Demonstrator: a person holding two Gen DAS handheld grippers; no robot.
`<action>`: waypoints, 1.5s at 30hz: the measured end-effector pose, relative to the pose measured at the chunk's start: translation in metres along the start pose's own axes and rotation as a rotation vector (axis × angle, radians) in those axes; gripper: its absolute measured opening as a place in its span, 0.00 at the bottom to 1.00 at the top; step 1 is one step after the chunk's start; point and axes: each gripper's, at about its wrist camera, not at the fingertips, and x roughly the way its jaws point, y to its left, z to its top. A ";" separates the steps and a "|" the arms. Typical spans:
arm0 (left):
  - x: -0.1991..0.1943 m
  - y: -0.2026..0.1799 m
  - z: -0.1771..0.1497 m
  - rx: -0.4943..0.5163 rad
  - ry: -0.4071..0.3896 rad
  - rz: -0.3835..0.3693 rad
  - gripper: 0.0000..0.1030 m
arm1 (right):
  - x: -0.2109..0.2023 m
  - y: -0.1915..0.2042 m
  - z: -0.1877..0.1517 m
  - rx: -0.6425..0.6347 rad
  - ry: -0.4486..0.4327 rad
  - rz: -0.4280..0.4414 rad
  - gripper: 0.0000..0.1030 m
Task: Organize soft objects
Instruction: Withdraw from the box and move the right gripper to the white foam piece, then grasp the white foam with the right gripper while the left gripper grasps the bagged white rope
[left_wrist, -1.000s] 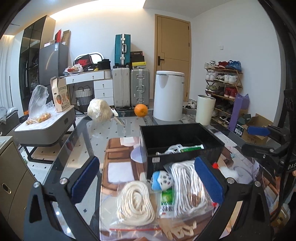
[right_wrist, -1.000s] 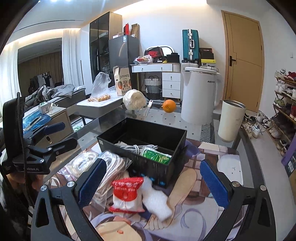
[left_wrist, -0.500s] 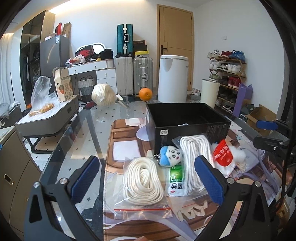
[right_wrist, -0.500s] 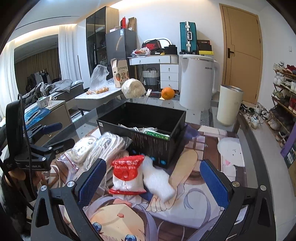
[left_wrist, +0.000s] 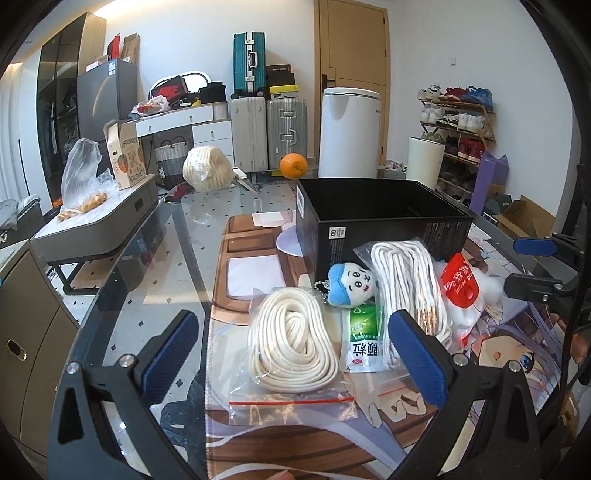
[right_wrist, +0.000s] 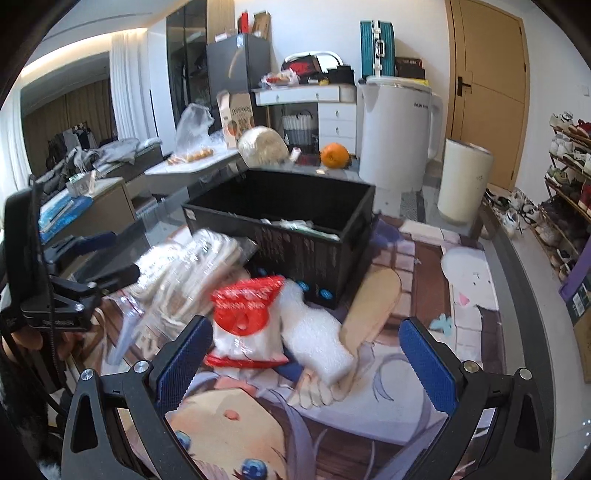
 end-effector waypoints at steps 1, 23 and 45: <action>0.000 0.000 -0.001 0.002 0.000 -0.002 1.00 | 0.002 -0.003 -0.001 0.003 0.010 -0.008 1.00; 0.002 0.003 -0.002 -0.001 0.013 -0.012 1.00 | 0.057 -0.023 0.001 0.006 0.206 -0.051 0.99; 0.006 0.001 -0.002 0.008 0.035 -0.022 1.00 | 0.065 -0.013 0.000 -0.024 0.183 0.017 0.47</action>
